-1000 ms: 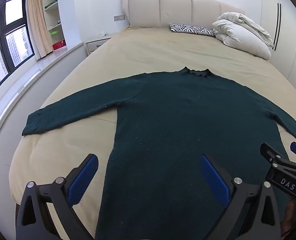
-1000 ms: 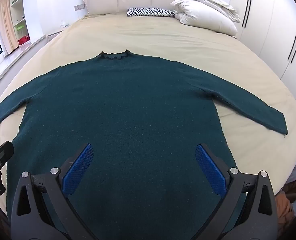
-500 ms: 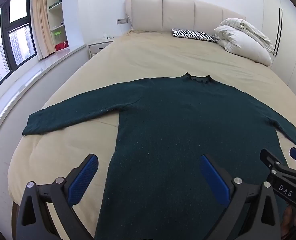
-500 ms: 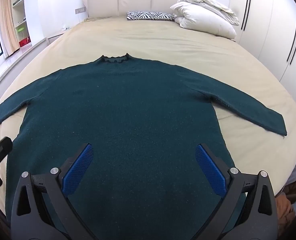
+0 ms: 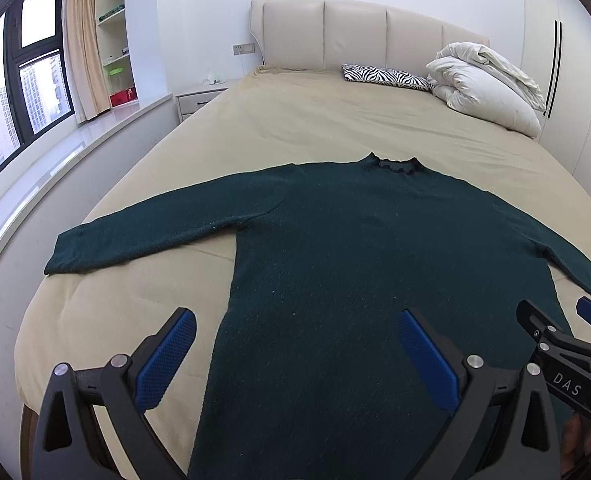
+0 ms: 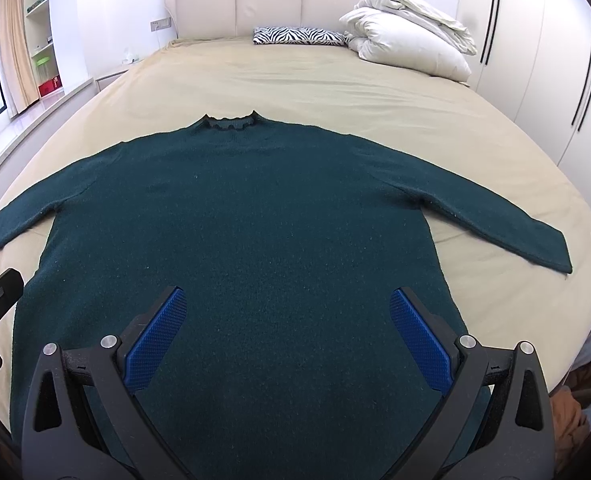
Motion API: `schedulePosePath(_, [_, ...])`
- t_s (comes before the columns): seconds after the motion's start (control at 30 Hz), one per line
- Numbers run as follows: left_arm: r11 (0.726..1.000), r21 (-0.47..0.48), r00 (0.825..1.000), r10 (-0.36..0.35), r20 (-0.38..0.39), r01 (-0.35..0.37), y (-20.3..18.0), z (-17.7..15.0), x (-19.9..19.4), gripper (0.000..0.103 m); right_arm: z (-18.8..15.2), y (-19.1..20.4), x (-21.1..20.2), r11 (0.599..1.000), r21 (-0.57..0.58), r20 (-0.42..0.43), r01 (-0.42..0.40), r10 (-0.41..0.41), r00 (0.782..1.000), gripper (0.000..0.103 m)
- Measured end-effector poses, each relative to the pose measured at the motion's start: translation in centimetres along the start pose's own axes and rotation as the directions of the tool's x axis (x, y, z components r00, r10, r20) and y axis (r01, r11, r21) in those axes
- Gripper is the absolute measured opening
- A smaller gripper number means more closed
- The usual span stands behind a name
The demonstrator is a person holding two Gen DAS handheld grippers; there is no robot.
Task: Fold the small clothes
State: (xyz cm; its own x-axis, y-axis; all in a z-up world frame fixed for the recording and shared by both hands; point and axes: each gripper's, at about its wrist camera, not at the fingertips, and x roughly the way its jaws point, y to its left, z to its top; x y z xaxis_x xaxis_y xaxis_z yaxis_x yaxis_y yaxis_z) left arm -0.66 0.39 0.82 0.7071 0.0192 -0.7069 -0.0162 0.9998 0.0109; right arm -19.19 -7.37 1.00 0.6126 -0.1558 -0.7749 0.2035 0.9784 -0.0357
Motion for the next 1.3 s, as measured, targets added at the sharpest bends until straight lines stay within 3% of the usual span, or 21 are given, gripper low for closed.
schedulePosePath(0.93, [1.000,-0.017,0.997,0.014,0.079,-0.012,0.03,-0.15,-0.43,0.103,-0.40,0.34,-0.06,1.000,0.000,0.066,-0.013,0.013,0.998,0.103])
schedulePosePath(1.3, [1.000,-0.013,0.997,0.014,0.072,-0.013,-0.05,-0.19,-0.33,0.103,-0.53,0.36,-0.31,1.000,0.000,0.072,-0.015,0.015,0.997,0.103])
